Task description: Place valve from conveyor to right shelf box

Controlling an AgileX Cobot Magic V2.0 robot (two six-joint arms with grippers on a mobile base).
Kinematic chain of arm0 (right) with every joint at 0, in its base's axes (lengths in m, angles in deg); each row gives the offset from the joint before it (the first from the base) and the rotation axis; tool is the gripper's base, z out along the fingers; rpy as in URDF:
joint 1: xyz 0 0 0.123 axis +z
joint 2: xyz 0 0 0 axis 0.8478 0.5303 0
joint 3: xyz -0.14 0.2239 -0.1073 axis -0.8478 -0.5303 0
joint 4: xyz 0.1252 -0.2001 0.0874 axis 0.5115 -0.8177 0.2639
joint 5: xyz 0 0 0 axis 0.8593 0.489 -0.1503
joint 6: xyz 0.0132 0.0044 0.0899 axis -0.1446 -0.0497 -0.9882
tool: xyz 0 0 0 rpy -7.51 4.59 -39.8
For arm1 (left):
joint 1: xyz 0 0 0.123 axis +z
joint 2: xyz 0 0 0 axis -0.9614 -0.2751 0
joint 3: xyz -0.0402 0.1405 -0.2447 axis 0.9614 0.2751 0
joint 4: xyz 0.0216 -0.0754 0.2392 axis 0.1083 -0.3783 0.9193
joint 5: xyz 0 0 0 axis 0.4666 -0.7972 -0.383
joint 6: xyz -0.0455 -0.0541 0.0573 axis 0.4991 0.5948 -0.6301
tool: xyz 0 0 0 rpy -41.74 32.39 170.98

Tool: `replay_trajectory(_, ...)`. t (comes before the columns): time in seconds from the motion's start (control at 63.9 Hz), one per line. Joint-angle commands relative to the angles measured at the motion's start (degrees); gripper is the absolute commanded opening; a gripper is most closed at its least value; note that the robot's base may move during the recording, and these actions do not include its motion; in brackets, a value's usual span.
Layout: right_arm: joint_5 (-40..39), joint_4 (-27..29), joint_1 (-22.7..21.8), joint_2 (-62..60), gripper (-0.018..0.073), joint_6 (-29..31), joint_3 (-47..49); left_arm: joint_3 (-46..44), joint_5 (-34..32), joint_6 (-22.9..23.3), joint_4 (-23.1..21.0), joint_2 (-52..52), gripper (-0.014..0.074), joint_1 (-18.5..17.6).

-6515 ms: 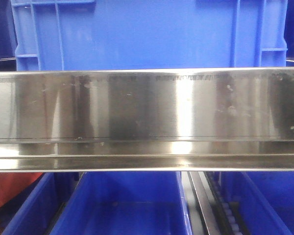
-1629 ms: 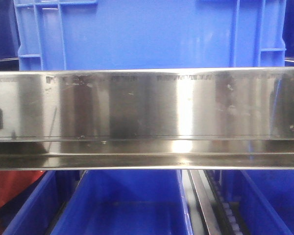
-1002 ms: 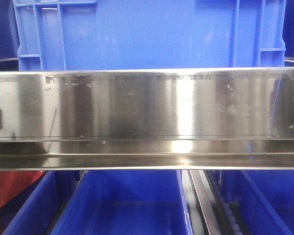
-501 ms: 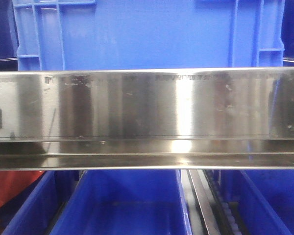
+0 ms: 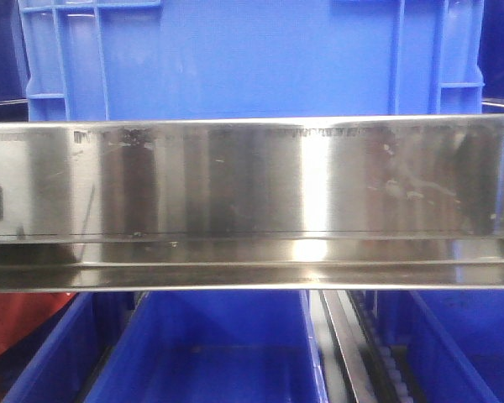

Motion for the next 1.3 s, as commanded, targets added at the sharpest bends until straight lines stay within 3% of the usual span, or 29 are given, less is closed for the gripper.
replay_trajectory(0.0,-0.82,-0.23,-1.91,-3.37,-0.0162,-1.42,-3.10,-0.12,-1.09,0.18,-0.31,0.30,-0.0111,0.34)
replay_trajectory(0.407,-8.64,-0.84,-2.18,-4.99,-0.0162,-1.42,-9.28,-0.12,-1.09,0.18,-0.31,0.30,-0.0111,0.34)
replay_trajectory(1.284,-8.54,-0.84,-2.18,-4.99,-0.0162,-1.42,-9.28,-0.12,-1.09,0.18,-0.31,0.30,-0.0111,0.34)
